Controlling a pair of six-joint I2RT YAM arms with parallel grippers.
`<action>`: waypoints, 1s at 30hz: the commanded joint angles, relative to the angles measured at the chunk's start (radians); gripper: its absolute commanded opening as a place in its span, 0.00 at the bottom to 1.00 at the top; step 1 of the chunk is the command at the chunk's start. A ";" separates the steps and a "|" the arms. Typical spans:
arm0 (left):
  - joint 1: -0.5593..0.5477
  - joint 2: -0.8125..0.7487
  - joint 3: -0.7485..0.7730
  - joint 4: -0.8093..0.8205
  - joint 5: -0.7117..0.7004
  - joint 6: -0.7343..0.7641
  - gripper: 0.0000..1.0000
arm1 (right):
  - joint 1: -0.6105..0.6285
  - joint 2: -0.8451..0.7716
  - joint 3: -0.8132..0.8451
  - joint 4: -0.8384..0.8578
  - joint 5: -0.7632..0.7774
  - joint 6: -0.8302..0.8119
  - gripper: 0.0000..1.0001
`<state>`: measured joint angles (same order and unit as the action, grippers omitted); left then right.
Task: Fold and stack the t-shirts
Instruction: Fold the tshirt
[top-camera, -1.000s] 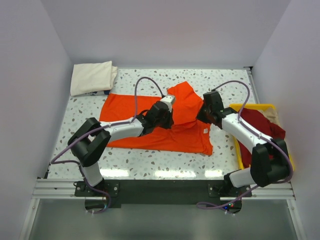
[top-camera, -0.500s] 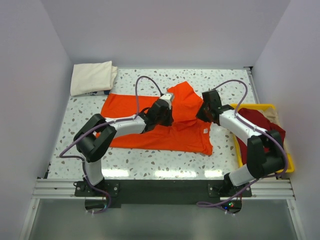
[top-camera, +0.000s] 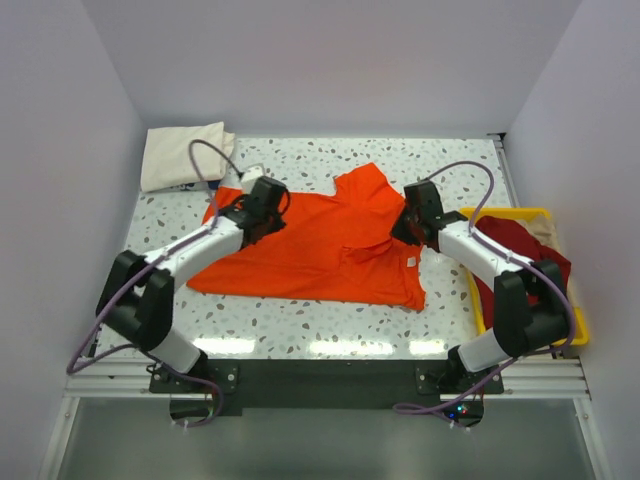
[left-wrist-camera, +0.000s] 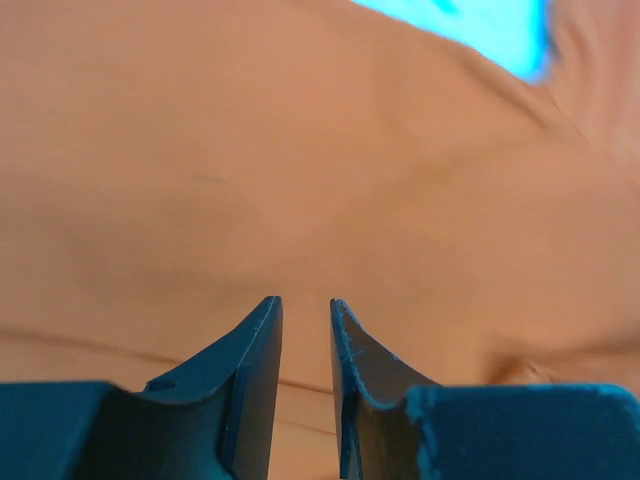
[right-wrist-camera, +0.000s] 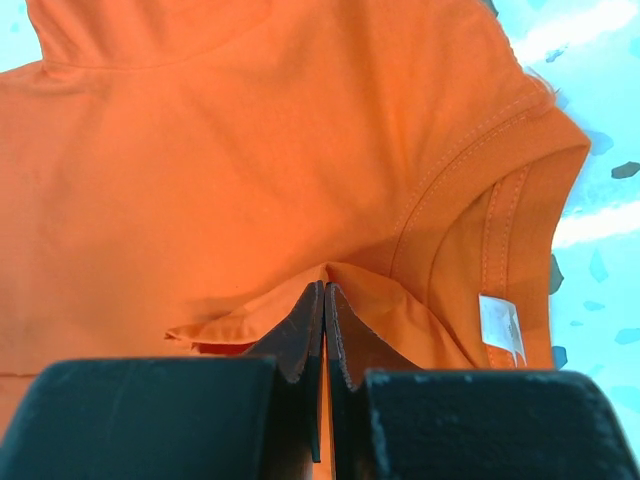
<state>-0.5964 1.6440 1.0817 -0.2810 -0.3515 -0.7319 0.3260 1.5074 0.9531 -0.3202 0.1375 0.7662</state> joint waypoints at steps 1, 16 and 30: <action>0.137 -0.157 -0.031 -0.274 -0.222 -0.174 0.31 | -0.002 -0.006 -0.007 0.046 -0.033 0.005 0.00; 0.503 -0.090 -0.046 -0.394 -0.097 -0.262 0.44 | -0.002 0.007 -0.001 0.075 -0.087 -0.001 0.00; 0.558 0.022 -0.080 -0.328 -0.043 -0.282 0.41 | -0.004 0.004 -0.007 0.073 -0.090 -0.008 0.00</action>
<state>-0.0551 1.6512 1.0008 -0.6548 -0.3962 -0.9890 0.3260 1.5146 0.9470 -0.2737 0.0559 0.7650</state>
